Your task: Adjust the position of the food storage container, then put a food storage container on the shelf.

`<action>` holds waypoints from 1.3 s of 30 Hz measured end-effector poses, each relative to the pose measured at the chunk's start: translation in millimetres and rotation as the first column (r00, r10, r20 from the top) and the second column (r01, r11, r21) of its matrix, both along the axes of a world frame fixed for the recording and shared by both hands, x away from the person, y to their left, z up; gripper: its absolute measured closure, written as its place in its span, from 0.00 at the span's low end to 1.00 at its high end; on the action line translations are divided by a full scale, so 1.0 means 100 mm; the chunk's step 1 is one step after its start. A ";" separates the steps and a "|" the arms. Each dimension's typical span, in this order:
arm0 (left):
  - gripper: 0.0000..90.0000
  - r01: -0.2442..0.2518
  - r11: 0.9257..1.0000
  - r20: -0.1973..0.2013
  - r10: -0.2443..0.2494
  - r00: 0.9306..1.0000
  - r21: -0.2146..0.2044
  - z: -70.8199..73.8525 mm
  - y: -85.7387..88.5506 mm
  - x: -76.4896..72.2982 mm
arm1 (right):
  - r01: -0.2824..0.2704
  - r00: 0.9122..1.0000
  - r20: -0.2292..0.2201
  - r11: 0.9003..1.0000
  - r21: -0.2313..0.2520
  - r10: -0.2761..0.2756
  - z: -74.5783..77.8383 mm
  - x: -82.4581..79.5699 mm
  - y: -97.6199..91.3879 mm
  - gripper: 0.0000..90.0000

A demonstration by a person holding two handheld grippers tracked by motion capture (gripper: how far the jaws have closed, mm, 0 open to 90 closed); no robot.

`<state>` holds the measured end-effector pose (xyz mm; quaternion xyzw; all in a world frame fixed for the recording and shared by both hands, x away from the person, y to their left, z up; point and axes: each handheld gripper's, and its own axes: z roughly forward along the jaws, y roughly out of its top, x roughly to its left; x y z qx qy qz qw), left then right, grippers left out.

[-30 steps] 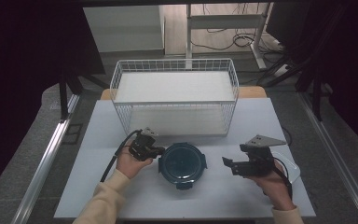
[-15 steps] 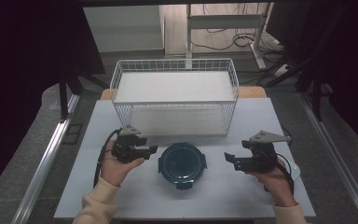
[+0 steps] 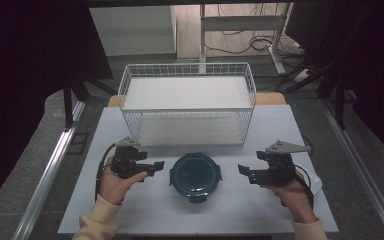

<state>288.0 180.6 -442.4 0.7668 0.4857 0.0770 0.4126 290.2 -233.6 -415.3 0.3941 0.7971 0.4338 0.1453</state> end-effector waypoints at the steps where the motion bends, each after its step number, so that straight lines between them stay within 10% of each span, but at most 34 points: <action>1: 0.23 -0.001 1.000 -0.001 0.001 1.000 -0.002 -0.01 0.00 0.00 | 0.002 1.000 -0.001 1.000 0.001 -0.002 0.00 -0.01 0.00 0.18; 12: 0.20 -0.028 0.998 0.017 0.029 0.999 -0.053 0.04 0.06 -0.06 | -0.004 0.999 -0.047 0.999 0.033 0.006 -0.02 -0.05 0.10 0.17; 24: 0.15 -0.005 0.995 -0.051 -0.001 0.999 -0.103 -0.06 -0.02 0.02 | -0.006 0.992 -0.126 0.998 0.058 0.013 -0.13 0.02 0.26 0.14; 39: 0.09 -0.002 0.986 -0.155 -0.024 0.988 -0.165 -0.22 -0.13 0.07 | -0.011 0.962 -0.273 0.997 0.077 0.032 -0.41 0.19 0.56 0.10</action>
